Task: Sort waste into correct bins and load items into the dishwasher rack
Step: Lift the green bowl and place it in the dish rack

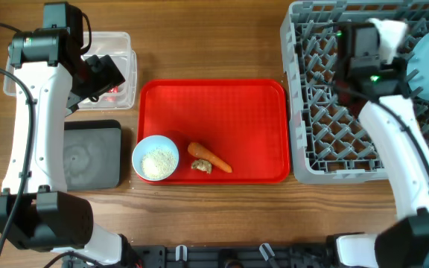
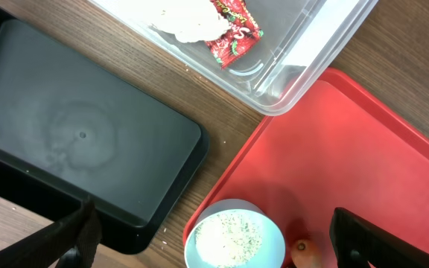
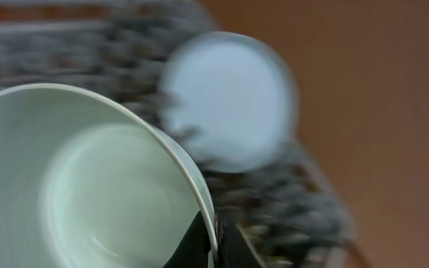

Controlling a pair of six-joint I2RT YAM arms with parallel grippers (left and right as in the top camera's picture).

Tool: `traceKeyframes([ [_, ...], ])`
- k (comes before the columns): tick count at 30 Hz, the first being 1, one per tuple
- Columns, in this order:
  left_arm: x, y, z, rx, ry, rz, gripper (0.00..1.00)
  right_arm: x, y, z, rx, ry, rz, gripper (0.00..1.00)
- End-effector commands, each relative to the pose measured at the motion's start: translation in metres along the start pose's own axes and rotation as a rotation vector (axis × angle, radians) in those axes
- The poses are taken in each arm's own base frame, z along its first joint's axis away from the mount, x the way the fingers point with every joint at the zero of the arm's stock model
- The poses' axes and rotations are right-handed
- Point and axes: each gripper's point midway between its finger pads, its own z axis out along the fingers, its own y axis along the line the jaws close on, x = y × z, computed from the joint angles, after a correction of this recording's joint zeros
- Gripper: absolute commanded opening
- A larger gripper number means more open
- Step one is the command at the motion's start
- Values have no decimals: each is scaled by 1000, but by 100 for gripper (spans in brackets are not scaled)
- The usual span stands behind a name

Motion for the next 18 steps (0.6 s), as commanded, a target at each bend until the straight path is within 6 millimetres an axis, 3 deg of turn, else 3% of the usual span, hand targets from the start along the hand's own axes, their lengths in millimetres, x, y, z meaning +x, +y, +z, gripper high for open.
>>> traceKeyframes([
  [1, -1, -1, -5, 13, -11, -7, 100, 11, -36, 28, 232, 47, 5, 4],
  [11, 0, -1, -5, 11, -8, -6, 100, 35, -46, 93, 379, 159, -90, 5],
  [18, 0, -2, -5, 15, -6, -7, 100, 29, -38, 109, 382, 145, -132, 5],
])
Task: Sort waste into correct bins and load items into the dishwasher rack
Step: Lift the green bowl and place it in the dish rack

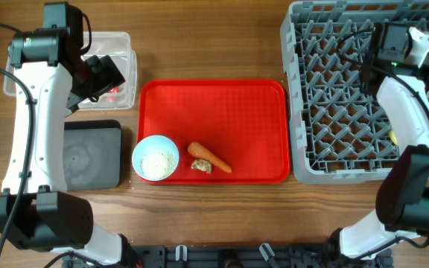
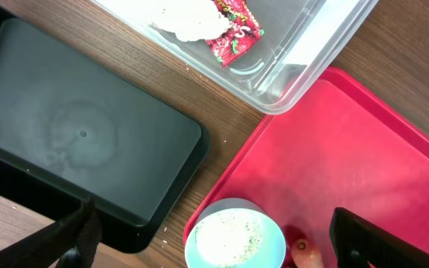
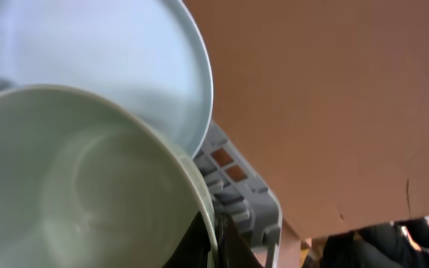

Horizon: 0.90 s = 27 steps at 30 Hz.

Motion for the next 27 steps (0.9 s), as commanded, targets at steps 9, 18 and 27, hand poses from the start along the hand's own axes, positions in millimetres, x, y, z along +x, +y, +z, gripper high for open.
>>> traceKeyframes([
  [9, 0, -2, -5, 16, -8, -7, 100, 17, 39, 8, -80, 33, -148, 6],
  [18, 0, -2, -5, 16, -8, -6, 100, 12, 73, -20, -217, -14, -164, 13],
  [27, -1, -2, -5, 16, -9, -7, 100, 20, 97, -52, -306, -37, -258, 29],
])
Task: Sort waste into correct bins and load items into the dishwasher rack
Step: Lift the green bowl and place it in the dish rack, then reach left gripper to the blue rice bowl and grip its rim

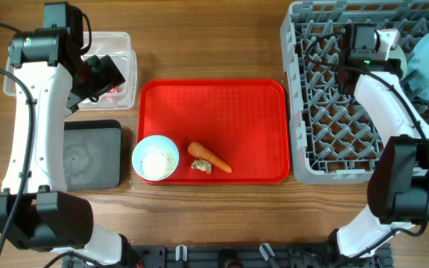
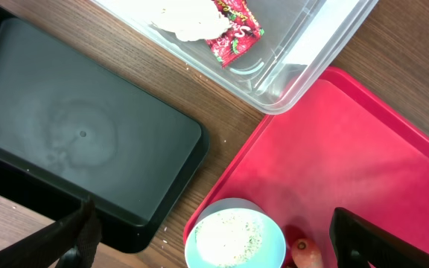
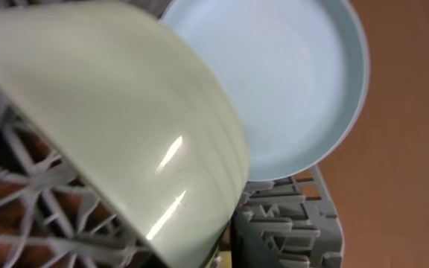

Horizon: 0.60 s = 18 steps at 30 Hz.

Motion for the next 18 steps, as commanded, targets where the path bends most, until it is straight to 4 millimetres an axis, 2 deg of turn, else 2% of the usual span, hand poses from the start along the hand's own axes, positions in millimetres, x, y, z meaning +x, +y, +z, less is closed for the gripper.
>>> traceKeyframes([
  [1, 0, -2, -5, 17, -9, -7, 100, 8, 24, -7, -50, 11, -61, 31],
  [6, 0, -2, -5, 16, -9, -6, 100, 13, 39, -17, -152, 23, -99, 34],
  [8, 0, -2, -5, 16, -9, -7, 100, 15, 52, -28, -286, 26, -97, 36],
  [10, 0, -2, -5, 17, -8, -6, 100, 13, 57, -40, -384, 15, -83, 39],
  [11, 0, -2, -5, 17, -8, -6, 100, 10, 57, -48, -427, 2, -70, 40],
  [15, 1, -4, -5, 31, 0, -7, 100, -8, 49, -91, -599, -88, -11, 59],
  [18, 4, -10, -5, 53, 13, 0, 100, -16, 47, -136, -809, -160, 22, 71],
])
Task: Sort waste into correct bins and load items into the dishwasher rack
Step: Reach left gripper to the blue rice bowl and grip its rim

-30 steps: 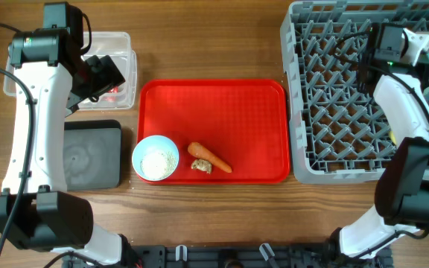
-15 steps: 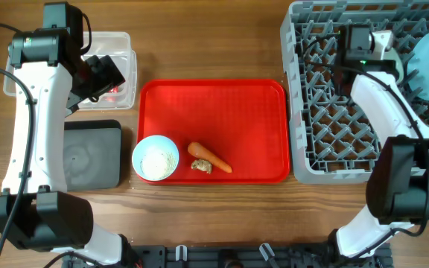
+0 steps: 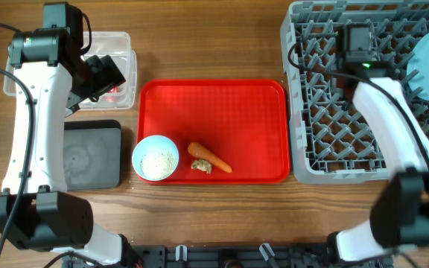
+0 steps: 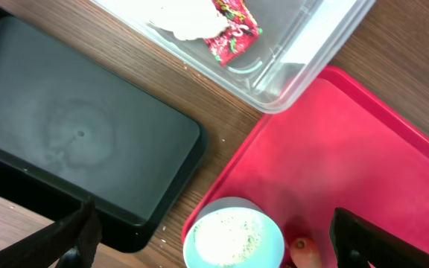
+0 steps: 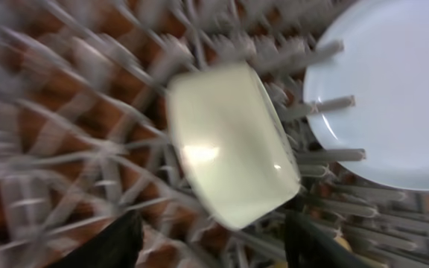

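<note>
A pale cream bowl [image 5: 229,141] lies upside down on the tines of the grey dishwasher rack [image 3: 319,149], just left of a light blue plate [image 5: 393,82] standing in the rack. My right gripper [image 5: 214,246] hangs open above the bowl and holds nothing. On the red tray [image 3: 222,112] sit a blue bowl of white crumbs [image 3: 156,157], a carrot [image 3: 211,157] and a small food scrap [image 3: 201,167]. My left gripper [image 4: 214,249] is open high over the tray's left corner, with the blue bowl [image 4: 233,238] below it.
A clear plastic bin [image 4: 274,45] holding a red wrapper [image 4: 233,33] and white paper stands at the back left. A black bin [image 3: 91,155] sits in front of it, left of the tray. The rack fills the right side of the table.
My right gripper was shut on the cream bowl's rim, with the bowl tipped over beside the plate. Now it is open and the bowl rests mouth-down on the tines. The left arm has not moved.
My right gripper held the cream bowl by its rim over the rack, mouth up. Then it held it at the rack's far right, against the blue plate. Then the bowl was turned over by the plate, and now it lies released in the rack.
</note>
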Controlling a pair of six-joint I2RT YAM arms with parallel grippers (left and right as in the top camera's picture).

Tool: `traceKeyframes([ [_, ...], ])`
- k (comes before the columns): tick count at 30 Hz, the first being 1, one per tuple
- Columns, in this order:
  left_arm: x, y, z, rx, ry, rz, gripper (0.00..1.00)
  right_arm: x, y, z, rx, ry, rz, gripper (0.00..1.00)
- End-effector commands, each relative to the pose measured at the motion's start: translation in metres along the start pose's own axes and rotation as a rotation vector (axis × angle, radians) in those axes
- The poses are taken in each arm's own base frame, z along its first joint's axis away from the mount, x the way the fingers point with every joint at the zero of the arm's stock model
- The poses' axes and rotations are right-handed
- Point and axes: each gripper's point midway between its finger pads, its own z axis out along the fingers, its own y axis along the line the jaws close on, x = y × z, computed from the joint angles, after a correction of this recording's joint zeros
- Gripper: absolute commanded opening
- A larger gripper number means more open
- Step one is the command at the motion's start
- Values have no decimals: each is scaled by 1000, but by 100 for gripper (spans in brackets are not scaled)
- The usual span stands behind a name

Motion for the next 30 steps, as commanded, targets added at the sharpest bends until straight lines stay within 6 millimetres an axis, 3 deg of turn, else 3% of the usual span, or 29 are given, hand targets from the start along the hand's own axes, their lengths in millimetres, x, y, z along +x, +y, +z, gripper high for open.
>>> traceKeyframes([
  [1, 4, -9, -5, 39, 6, 5, 100, -21, 37, -68, -373, -148, 38, 74],
  [4, 14, -16, 0, 35, 28, 36, 100, -19, 56, -105, -571, -184, 30, 77],
  [7, 33, -22, 9, 15, 74, 76, 100, -11, 58, -117, -615, -169, 23, 78],
  [11, 70, -25, 27, -42, 169, 95, 100, 0, 60, -116, -618, -124, 15, 78],
  [19, 140, -37, 59, -132, 282, 198, 100, -1, 60, -116, -618, -127, 16, 79],
  [25, 170, -51, 93, -120, 266, 246, 99, -1, 60, -116, -618, -127, 17, 79],
  [30, 188, -63, 119, -78, 233, 307, 92, -1, 60, -116, -618, -127, 18, 79],
])
